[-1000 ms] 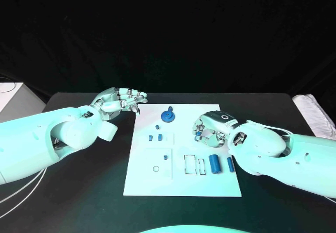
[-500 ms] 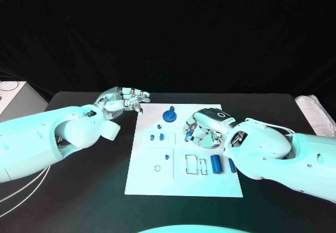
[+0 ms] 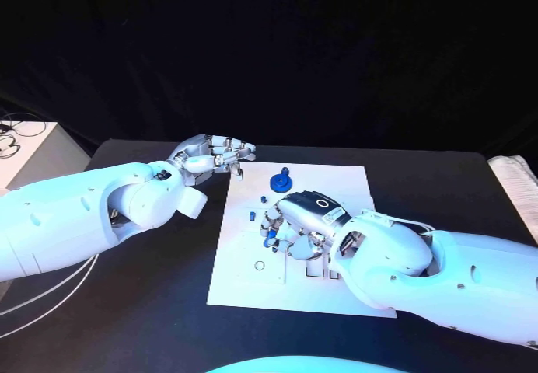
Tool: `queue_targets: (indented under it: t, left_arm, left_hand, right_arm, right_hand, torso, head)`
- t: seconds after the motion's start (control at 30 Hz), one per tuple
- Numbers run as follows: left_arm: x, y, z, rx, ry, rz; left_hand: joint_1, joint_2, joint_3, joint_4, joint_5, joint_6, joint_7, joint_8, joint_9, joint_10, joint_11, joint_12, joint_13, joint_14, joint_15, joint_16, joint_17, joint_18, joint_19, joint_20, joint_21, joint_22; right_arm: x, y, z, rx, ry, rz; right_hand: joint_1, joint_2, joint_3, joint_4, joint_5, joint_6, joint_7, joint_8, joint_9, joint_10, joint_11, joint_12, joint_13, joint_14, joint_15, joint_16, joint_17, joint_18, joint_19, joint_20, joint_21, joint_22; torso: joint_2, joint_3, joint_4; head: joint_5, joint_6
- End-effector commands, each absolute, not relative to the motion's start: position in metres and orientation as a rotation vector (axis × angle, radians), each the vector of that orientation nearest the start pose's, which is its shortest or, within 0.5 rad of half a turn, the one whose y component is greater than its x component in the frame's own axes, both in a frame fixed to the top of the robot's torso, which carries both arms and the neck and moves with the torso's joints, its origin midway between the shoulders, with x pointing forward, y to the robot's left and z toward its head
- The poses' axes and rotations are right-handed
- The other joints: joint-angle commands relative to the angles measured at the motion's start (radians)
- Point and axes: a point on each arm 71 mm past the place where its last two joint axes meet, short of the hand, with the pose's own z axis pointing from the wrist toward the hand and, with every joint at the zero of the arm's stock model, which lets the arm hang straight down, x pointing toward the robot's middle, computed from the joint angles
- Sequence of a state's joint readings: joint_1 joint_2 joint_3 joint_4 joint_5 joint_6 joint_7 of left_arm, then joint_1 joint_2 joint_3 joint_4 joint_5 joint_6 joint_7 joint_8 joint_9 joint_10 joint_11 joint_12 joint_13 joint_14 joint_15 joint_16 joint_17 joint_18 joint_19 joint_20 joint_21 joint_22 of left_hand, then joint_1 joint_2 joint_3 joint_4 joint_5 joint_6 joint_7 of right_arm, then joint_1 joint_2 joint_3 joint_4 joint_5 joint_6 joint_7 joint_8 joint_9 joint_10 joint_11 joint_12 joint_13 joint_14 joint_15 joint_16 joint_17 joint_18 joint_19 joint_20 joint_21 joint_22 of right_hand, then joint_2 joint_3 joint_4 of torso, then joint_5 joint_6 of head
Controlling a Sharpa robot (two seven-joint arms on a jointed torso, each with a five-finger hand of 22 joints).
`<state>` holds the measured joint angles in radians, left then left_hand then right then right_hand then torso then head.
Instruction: Assemble the parts on the task board
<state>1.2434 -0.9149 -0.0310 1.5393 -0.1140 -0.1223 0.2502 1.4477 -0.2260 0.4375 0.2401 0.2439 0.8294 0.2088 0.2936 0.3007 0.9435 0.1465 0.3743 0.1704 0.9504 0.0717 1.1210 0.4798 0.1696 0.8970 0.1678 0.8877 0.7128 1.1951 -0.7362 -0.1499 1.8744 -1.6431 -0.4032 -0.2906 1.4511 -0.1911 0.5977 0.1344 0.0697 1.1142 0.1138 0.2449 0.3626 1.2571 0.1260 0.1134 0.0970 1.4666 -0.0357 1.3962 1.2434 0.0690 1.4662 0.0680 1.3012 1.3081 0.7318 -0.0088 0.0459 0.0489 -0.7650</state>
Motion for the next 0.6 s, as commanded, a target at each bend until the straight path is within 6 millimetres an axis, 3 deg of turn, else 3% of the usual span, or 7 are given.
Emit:
queue_targets:
  t: [0.03,0.6]
  left_arm:
    - [0.488,0.225,-0.159,-0.985,1.614,-1.594]
    - [0.489,0.222,-0.159,-0.983,1.618,-1.6]
  left_hand:
    - [0.001,0.01,0.0,0.007,-0.001,-0.006,0.002,-0.001,-0.001,-0.01,0.0,0.005,0.0,0.002,0.005,-0.006,0.001,0.014,0.003,0.005,0.0,-0.001]
    - [0.003,0.01,0.0,0.007,-0.001,-0.006,0.001,0.0,-0.001,-0.01,0.0,0.006,0.001,0.002,0.005,-0.006,0.001,0.014,0.003,0.005,-0.001,-0.001]
  right_arm:
    - [0.372,-0.06,-0.188,-0.444,1.55,0.916]
    - [0.365,-0.046,-0.224,-0.467,1.599,0.926]
  right_hand:
    - [-0.009,0.004,0.079,-0.085,0.003,0.003,0.002,0.005,0.001,0.094,-0.087,0.0,0.014,0.038,-0.004,0.003,-0.002,-0.017,0.047,-0.01,-0.006,0.139]
    - [-0.011,0.004,0.084,-0.091,0.003,0.001,0.003,0.005,0.003,0.093,-0.086,-0.002,0.015,0.038,-0.003,0.003,-0.002,-0.016,0.046,-0.01,-0.009,0.139]
  torso:
    - [0.002,0.0004,-0.0008]
    - [0.001,0.0014,-0.0013]
  head:
    - [0.014,-0.006]
    - [0.036,-0.026]
